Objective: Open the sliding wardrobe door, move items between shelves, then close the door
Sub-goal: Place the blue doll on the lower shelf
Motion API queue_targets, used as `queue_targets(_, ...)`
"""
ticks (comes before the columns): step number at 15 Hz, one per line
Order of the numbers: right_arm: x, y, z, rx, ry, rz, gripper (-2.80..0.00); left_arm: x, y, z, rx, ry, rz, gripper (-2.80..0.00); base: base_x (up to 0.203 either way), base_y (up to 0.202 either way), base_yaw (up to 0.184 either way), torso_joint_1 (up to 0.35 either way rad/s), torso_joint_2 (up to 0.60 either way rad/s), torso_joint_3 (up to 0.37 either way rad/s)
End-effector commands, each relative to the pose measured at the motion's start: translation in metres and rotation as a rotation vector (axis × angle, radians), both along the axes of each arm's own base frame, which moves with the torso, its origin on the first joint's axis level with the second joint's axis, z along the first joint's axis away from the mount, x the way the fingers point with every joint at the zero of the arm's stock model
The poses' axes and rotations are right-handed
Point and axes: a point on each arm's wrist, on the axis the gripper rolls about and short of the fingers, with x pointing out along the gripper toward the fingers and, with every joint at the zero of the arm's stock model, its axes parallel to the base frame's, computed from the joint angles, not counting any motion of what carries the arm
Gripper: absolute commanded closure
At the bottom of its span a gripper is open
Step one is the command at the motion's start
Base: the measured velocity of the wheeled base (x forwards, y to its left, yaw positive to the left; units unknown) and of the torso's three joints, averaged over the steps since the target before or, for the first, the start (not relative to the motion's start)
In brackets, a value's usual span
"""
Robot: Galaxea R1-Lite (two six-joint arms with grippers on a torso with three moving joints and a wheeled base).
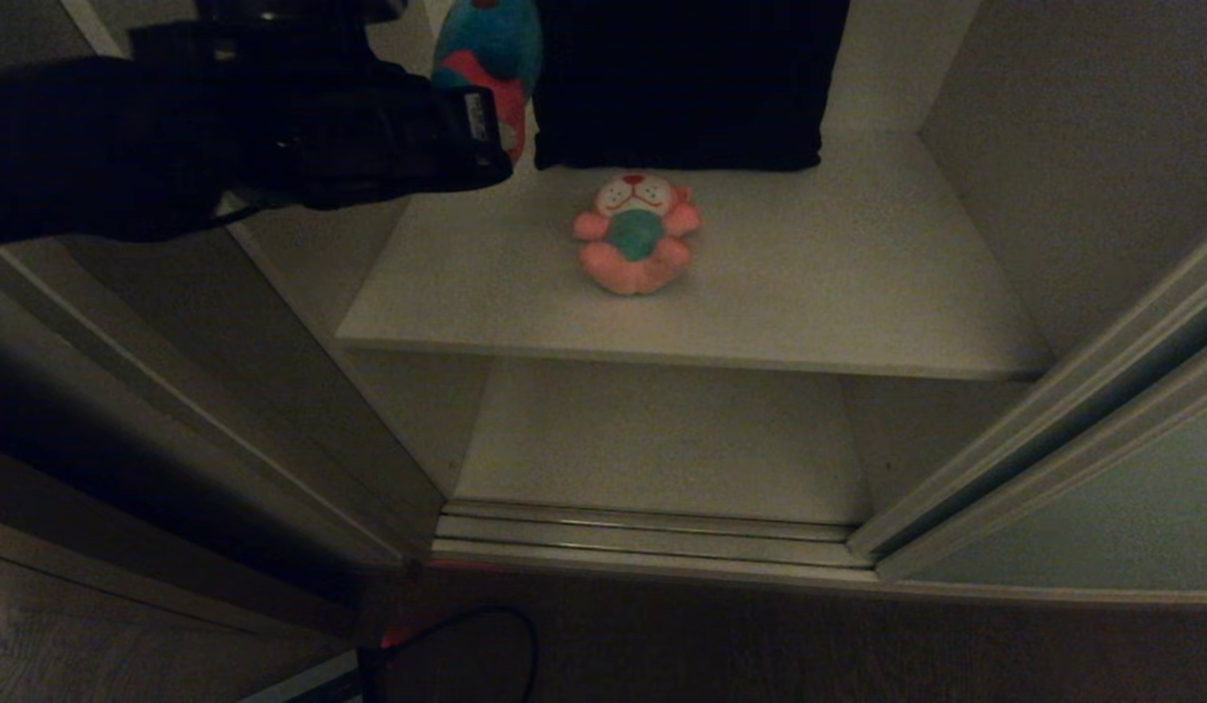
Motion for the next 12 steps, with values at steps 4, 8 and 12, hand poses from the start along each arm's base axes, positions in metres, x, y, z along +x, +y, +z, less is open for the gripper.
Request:
queue_targets(4,0.0,0.0,-0.001,-0.001,0.004,0.0,0.0,-0.141,0.064,0.025,0.014,0.027,-0.005,0.0,0.0,0.0,0.0,0.0,0.0,0.0)
queue_targets(8,0.0,0.0,-0.001,0.0,0.004,0.0,0.0,-0.223,0.115,-0.024,0.073,0.058,0.059,0.0,0.0,0.0,0.0,0.0,0.0,0.0)
queue_targets(12,0.0,0.0,-0.001,-0.002,0.005,0.0,0.0,-0.302,0.135,-0.093,0.113,0.051,0.107,0.0,0.0,0.0,0.0,0.0,0.0,0.0)
